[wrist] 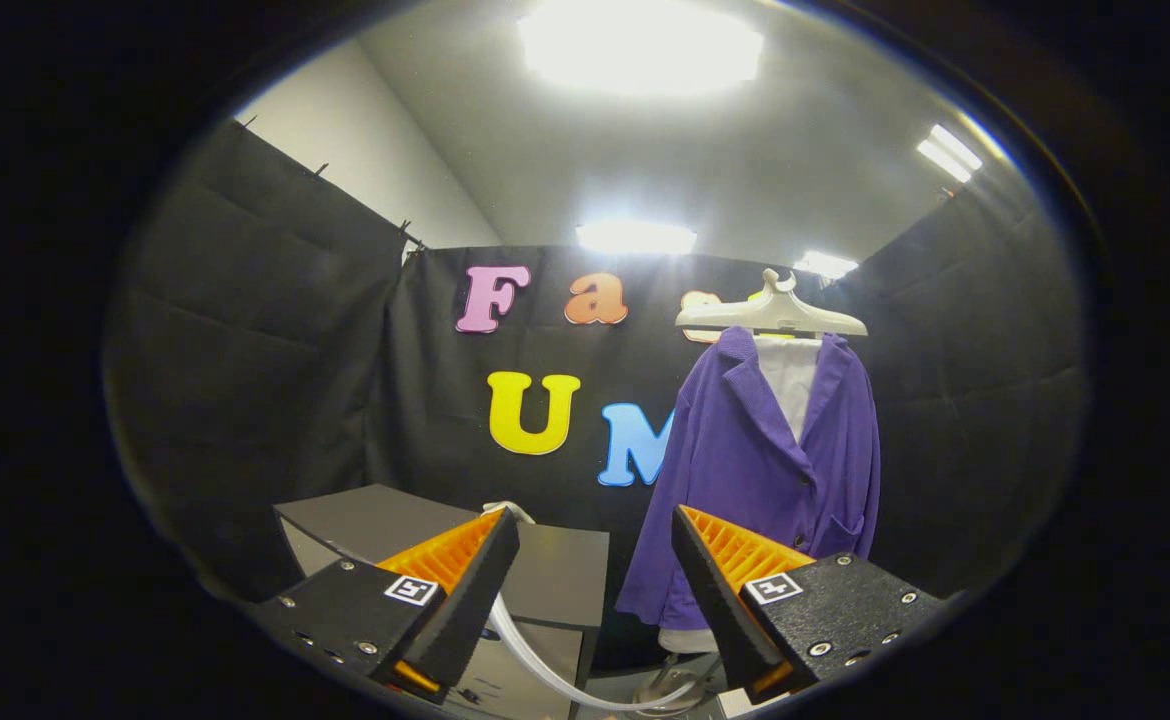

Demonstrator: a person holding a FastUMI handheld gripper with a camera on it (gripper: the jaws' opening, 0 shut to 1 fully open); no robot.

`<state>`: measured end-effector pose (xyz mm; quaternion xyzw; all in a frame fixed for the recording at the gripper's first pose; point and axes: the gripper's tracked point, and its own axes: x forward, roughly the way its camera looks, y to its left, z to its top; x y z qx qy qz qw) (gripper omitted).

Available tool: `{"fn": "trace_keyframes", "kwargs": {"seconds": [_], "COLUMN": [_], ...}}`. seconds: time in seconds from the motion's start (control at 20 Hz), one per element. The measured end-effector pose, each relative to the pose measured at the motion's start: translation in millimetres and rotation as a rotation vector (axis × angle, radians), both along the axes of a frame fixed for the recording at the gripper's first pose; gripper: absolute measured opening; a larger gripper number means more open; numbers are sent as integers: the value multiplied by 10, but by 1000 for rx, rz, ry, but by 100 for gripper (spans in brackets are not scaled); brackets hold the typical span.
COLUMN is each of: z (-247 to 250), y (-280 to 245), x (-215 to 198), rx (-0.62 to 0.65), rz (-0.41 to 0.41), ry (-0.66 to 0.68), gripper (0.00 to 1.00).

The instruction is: Iron the clothes twice with a garment steamer, once on the left side and once on the right side.

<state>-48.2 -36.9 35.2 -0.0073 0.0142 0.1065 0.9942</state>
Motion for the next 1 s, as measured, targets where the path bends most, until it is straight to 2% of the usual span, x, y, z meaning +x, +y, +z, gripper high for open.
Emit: {"fn": "trace_keyframes", "kwargs": {"seconds": [0.35, 0.45, 0.65, 0.75, 0.85, 1.0], "z": [-85, -83, -16, 77, 55, -40], "y": [78, 73, 557, 751, 957, 1226], "x": [-504, -484, -352, -89, 250, 827], "rx": [53, 44, 51, 36, 28, 40], "rz": [201, 211, 328, 330, 300, 201], "ry": [92, 116, 214, 227, 267, 363], "gripper": [95, 95, 95, 95, 95, 95]}}
